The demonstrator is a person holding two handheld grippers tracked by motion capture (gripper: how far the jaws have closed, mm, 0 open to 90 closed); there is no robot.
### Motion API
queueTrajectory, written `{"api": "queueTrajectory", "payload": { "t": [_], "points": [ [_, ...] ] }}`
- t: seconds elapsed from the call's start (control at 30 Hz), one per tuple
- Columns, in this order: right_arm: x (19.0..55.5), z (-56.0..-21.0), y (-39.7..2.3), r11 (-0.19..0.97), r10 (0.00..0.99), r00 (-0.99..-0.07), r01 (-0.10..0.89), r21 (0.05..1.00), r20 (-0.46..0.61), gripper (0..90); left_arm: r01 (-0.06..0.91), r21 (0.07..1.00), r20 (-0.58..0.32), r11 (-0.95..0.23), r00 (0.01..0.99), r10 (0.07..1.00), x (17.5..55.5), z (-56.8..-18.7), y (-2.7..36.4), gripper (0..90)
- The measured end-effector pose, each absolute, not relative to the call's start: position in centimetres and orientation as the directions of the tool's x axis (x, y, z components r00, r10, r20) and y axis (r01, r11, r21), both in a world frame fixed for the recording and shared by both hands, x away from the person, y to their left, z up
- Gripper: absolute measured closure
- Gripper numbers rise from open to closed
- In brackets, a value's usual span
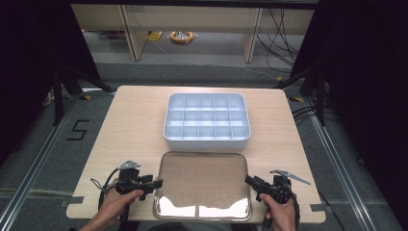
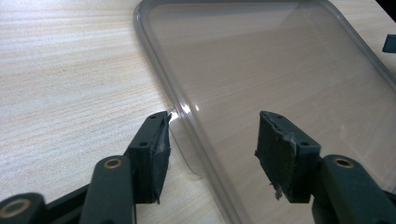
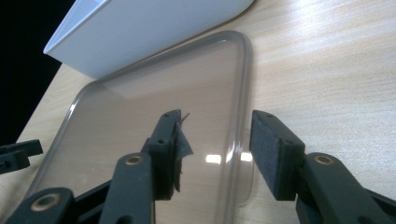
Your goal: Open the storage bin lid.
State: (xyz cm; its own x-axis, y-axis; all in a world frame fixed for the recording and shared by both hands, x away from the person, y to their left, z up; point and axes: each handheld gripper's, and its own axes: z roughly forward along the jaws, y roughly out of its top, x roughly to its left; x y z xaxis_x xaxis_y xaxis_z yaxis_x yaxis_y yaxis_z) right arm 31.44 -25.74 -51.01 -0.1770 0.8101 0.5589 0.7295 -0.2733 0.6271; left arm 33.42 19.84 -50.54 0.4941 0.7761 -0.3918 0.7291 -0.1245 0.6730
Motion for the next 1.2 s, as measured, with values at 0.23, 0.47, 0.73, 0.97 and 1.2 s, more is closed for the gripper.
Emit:
{"api": "queueTrajectory", "payload": {
  "t": [0.23,0.47,0.73,0.97,1.2],
  "points": [
    [31.3,-49.9,-25.7,-0.236,0.849,-0.206,0.677,0.697,0.487,42.5,0.700,0.701,-0.370,-0.135,0.519,0.770,33.3,-50.0,19.9,38.5],
    [31.0,-49.0,-25.6,-0.155,0.895,-0.238,0.626,0.765,0.376,36.1,0.691,0.708,-0.353,-0.145,0.524,0.775,33.4,-50.0,20.2,32.8],
    [30.7,-48.7,-25.2,-0.073,0.912,-0.287,0.589,0.805,0.293,32.6,0.684,0.716,-0.355,-0.143,0.532,0.769,33.2,-49.8,20.6,30.1],
    [30.3,-48.4,-24.9,-0.060,0.907,-0.305,0.588,0.807,0.290,31.1,0.682,0.718,-0.362,-0.142,0.540,0.760,32.9,-49.8,20.8,28.1],
    [29.8,-48.4,-24.7,0.000,0.909,-0.339,0.580,0.814,0.242,29.8,0.674,0.723,-0.365,-0.151,0.558,0.745,32.5,-49.7,20.9,26.2]
  ]
}}
